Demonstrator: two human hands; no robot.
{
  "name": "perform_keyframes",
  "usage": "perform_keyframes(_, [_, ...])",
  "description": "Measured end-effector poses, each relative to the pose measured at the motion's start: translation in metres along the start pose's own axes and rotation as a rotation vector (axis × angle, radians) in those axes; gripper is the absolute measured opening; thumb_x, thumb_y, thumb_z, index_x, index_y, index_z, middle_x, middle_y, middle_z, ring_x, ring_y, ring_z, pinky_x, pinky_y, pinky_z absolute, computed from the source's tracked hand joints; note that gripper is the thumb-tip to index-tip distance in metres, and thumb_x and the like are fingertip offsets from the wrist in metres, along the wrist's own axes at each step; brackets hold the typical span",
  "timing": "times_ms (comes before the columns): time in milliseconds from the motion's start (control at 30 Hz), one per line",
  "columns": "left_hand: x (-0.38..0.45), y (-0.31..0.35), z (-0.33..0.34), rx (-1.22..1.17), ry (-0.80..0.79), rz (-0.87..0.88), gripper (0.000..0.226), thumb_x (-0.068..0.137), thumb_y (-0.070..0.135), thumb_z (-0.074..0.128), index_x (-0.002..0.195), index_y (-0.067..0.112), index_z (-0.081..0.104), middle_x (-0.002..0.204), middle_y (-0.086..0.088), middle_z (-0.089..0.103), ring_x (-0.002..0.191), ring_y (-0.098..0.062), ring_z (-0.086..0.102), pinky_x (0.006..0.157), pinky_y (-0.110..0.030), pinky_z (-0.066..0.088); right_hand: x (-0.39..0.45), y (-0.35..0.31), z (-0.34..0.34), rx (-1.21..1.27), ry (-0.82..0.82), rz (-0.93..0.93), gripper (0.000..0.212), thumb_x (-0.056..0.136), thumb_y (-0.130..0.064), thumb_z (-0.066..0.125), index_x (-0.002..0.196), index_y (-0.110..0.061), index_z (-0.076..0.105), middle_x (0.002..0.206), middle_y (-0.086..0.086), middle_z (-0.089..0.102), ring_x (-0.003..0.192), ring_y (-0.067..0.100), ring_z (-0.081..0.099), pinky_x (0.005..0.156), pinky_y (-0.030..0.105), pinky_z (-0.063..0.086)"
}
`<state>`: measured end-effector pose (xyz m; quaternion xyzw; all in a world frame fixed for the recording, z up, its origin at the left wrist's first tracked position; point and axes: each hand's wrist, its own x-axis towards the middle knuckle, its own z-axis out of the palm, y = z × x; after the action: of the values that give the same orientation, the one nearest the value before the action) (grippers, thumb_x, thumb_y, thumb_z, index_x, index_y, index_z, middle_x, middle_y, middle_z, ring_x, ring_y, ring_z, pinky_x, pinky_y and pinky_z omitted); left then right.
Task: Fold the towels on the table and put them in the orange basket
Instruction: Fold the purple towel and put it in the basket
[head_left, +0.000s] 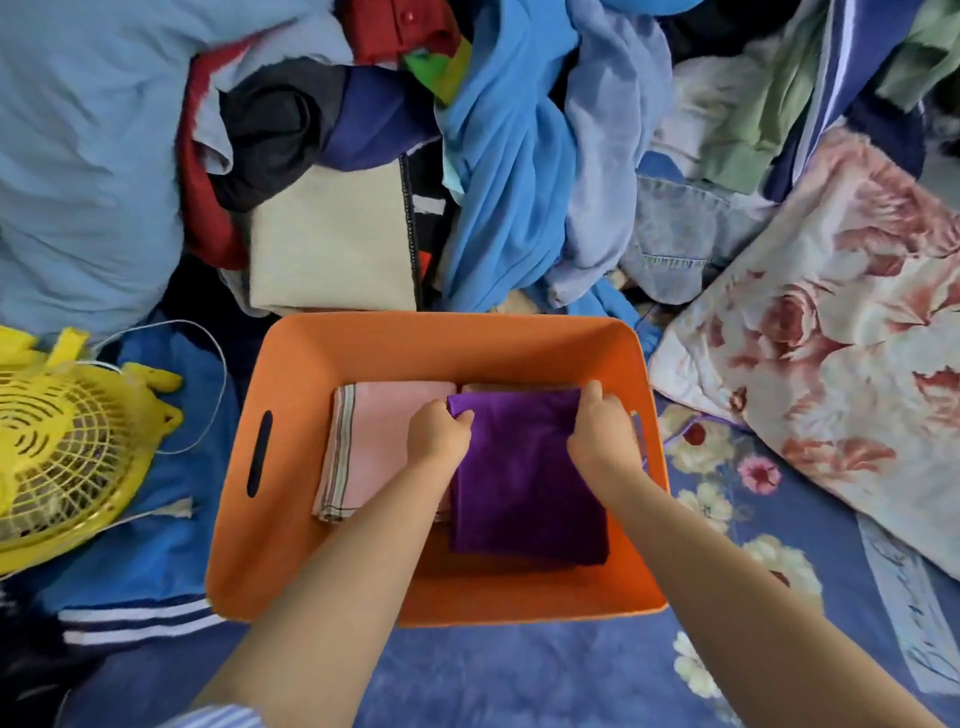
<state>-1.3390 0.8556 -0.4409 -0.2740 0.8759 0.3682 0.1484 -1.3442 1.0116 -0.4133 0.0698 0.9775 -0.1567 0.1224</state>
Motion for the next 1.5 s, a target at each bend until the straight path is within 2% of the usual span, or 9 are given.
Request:
perform_keyframes(100, [0.028, 0.005, 0.021, 0.010, 0.016, -0.007, 0.035, 0.092, 0.024, 0.051, 0.116, 0.000, 0.057, 0.120, -0.019, 0.061, 0.114, -0.034, 0.054, 0.091, -0.035, 0.041, 0.025, -0.002, 0.024, -0.172, 0.021, -0.004, 0.031, 0.084, 0.005, 0.046, 0.113, -0.005, 0.042, 0.112, 0.020, 0.055, 0.099, 0.034, 0.058, 0.071, 0.037, 0.044])
perform_keyframes(200, [0.048, 0.011, 0.029, 0.021, 0.079, 0.018, 0.032, 0.092, 0.025, 0.050, 0.111, -0.001, 0.056, 0.116, -0.020, 0.062, 0.111, -0.036, 0.054, 0.088, -0.036, 0.041, 0.045, -0.002, 0.041, -0.205, 0.009, 0.064, 0.032, 0.090, 0.000, 0.041, 0.122, -0.003, 0.037, 0.123, 0.022, 0.048, 0.110, 0.036, 0.052, 0.091, 0.042, 0.044])
perform_keyframes(367, [0.052, 0.000, 0.047, 0.014, 0.204, 0.041, 0.039, 0.091, 0.018, 0.052, 0.125, 0.001, 0.044, 0.123, -0.020, 0.055, 0.114, -0.036, 0.052, 0.091, -0.039, 0.040, 0.049, 0.001, 0.074, -0.286, 0.019, -0.025, 0.048, 0.091, 0.004, 0.021, 0.139, 0.005, 0.015, 0.143, 0.035, 0.018, 0.134, 0.047, 0.019, 0.113, 0.051, 0.007])
perform_keyframes(533, [0.028, -0.030, 0.071, 0.367, 0.379, 0.634, 0.054, 0.062, 0.002, 0.078, 0.113, -0.006, 0.061, 0.117, -0.028, 0.060, 0.109, -0.047, 0.057, 0.085, -0.052, 0.049, 0.033, 0.025, 0.098, -0.196, 0.000, -0.196, 0.058, 0.097, -0.022, 0.031, 0.144, 0.000, 0.005, 0.153, 0.020, -0.007, 0.142, 0.033, -0.009, 0.115, 0.040, -0.009])
perform_keyframes(867, [0.030, -0.059, 0.086, 0.597, 0.149, 0.561, 0.058, 0.073, 0.034, 0.058, 0.119, -0.002, 0.059, 0.126, -0.027, 0.056, 0.115, -0.043, 0.054, 0.090, -0.055, 0.045, 0.048, 0.033, 0.116, -0.147, -0.079, -0.177, 0.066, 0.096, -0.038, 0.031, 0.145, -0.006, 0.001, 0.154, 0.015, -0.013, 0.143, 0.027, -0.014, 0.115, 0.036, -0.009])
perform_keyframes(967, [0.032, -0.059, 0.084, 0.589, 0.034, 0.505, 0.061, 0.092, 0.038, 0.043, 0.142, 0.006, 0.030, 0.151, -0.021, 0.022, 0.140, -0.038, 0.020, 0.115, -0.045, 0.018, 0.046, 0.032, 0.111, -0.169, -0.156, -0.154, 0.065, 0.097, -0.039, 0.027, 0.145, -0.008, -0.004, 0.153, 0.013, -0.018, 0.142, 0.026, -0.018, 0.115, 0.035, -0.009])
perform_keyframes(1067, [0.033, -0.055, 0.076, 0.631, -0.090, 0.432, 0.065, 0.096, 0.042, 0.031, 0.148, 0.015, 0.003, 0.156, -0.010, -0.007, 0.144, -0.029, -0.005, 0.117, -0.039, 0.000, 0.027, 0.030, 0.101, -0.179, -0.273, -0.086, 0.063, 0.097, -0.038, 0.025, 0.145, -0.012, -0.006, 0.152, 0.012, -0.022, 0.141, 0.025, -0.020, 0.116, 0.036, -0.006])
perform_keyframes(1233, [0.000, -0.015, 0.030, 0.835, -0.038, 0.295, 0.067, 0.092, 0.025, 0.045, 0.146, 0.011, 0.009, 0.154, -0.011, 0.011, 0.142, -0.029, 0.011, 0.111, -0.043, 0.021, -0.012, 0.013, 0.056, -0.183, -0.270, -0.121, 0.057, 0.098, -0.029, 0.026, 0.146, -0.010, 0.001, 0.155, 0.012, -0.013, 0.143, 0.026, -0.012, 0.117, 0.039, 0.000])
perform_keyframes(1500, [-0.106, 0.072, -0.100, 0.859, 0.221, 0.422, 0.036, 0.085, 0.006, 0.047, 0.121, 0.009, 0.048, 0.124, -0.012, 0.051, 0.119, -0.029, 0.044, 0.090, -0.037, 0.039, -0.069, -0.035, -0.108, -0.066, 0.141, -0.398, 0.035, 0.090, -0.007, 0.036, 0.124, -0.002, 0.044, 0.133, 0.016, 0.042, 0.134, 0.029, 0.026, 0.103, 0.041, 0.028])
